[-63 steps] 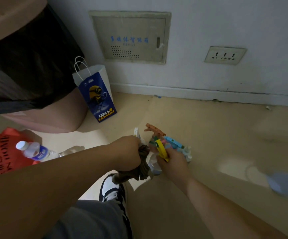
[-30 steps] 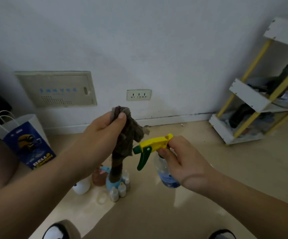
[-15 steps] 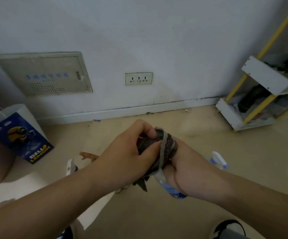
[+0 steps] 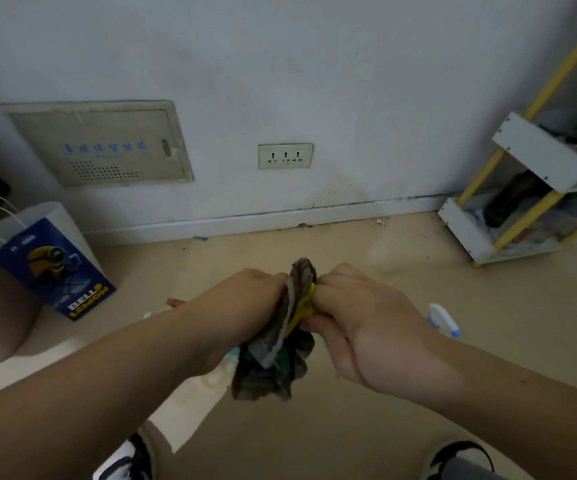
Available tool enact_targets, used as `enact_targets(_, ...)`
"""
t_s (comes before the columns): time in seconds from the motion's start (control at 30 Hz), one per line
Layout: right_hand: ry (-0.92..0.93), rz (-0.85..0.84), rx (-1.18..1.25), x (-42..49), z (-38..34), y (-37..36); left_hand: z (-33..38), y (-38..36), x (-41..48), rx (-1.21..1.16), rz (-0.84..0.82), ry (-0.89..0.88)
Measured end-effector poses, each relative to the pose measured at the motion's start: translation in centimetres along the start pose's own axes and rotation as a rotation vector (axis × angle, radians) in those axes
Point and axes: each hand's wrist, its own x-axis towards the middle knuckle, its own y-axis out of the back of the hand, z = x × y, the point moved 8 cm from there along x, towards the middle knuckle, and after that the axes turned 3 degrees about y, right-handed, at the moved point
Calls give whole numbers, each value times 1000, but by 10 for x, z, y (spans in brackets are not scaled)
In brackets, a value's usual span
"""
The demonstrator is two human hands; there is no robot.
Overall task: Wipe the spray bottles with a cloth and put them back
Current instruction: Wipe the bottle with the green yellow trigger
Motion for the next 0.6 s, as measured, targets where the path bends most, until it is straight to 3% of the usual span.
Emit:
enact_targets(0.07,-29,-11,-3,1,2,4,11,-5,-13,241,88,-200)
enact_targets(0.13,-91,-51,4,0,11,-1,30,-17,-38,694,258,-590)
enact_targets(0.2,-106,-52,-12,-1,15,-3,28,-22,-39,724,268,-704)
enact_targets(0.27,-36,-2,-5,-1,7,-1,18,-8,-19,337,176,-544)
enact_targets(0.3,-14,15,15,-2,6,-1,5,-3,-2,129,96,-376)
enact_targets(0.37,6,41,41,-4,5,0,-24,-2,24,-63,-38,-68)
enact_targets(0.4,4,45,33,-4,4,0,-35,-4,30,-92,-81,4)
enact_targets(0.5,-52,18,20,0,14,-1,-40,-12,31,-189,-101,34)
enact_targets(0.6,-125,-122,54,0,20,-10,-9,-11,6,50,21,-212)
